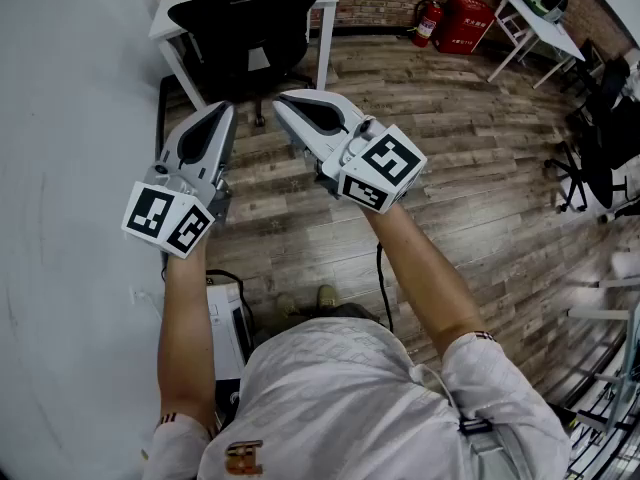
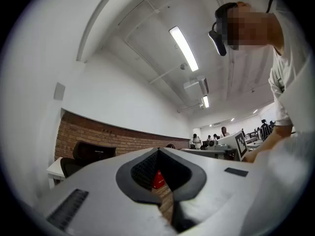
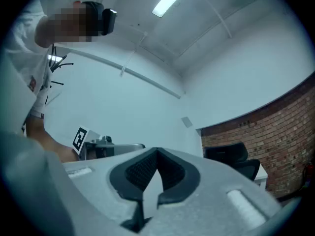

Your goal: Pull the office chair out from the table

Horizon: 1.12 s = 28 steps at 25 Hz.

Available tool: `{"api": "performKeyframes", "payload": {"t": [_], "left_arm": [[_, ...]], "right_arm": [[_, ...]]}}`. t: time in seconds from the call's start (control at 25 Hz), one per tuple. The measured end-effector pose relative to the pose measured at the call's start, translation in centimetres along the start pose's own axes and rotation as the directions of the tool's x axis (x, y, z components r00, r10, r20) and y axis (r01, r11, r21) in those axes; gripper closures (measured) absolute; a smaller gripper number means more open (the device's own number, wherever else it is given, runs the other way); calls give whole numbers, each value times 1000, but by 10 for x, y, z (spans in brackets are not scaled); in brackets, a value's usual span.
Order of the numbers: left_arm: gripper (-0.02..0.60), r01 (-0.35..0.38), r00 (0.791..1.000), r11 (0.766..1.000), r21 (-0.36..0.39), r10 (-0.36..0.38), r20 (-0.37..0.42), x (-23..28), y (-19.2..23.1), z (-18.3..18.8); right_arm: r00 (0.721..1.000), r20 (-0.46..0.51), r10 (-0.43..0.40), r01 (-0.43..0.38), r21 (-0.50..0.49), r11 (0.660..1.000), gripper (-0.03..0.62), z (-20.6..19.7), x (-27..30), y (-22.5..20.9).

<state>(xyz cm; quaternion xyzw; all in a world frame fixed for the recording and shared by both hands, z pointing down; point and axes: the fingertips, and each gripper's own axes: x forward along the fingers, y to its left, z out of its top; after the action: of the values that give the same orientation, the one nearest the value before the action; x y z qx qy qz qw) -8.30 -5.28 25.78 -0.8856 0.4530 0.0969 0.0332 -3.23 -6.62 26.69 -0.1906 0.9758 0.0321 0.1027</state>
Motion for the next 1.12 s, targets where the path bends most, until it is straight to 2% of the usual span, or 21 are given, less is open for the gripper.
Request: {"api": "performKeyframes", "payload": {"t": [0.56, 0.96, 1.12], "left_arm": [[581, -46, 999, 999, -1, 46, 14, 15, -8, 1], [581, -112, 994, 993, 22, 111, 25, 45, -7, 11], [581, -131, 991, 991, 26, 130, 23, 51, 7, 11]], "right_arm": [[999, 39, 37, -38, 29, 999, 592, 11, -15, -13], [998, 33, 63, -62, -10, 998, 592, 26, -30, -57], [998, 38, 58, -58, -16, 998, 592, 29, -28, -74]]}}
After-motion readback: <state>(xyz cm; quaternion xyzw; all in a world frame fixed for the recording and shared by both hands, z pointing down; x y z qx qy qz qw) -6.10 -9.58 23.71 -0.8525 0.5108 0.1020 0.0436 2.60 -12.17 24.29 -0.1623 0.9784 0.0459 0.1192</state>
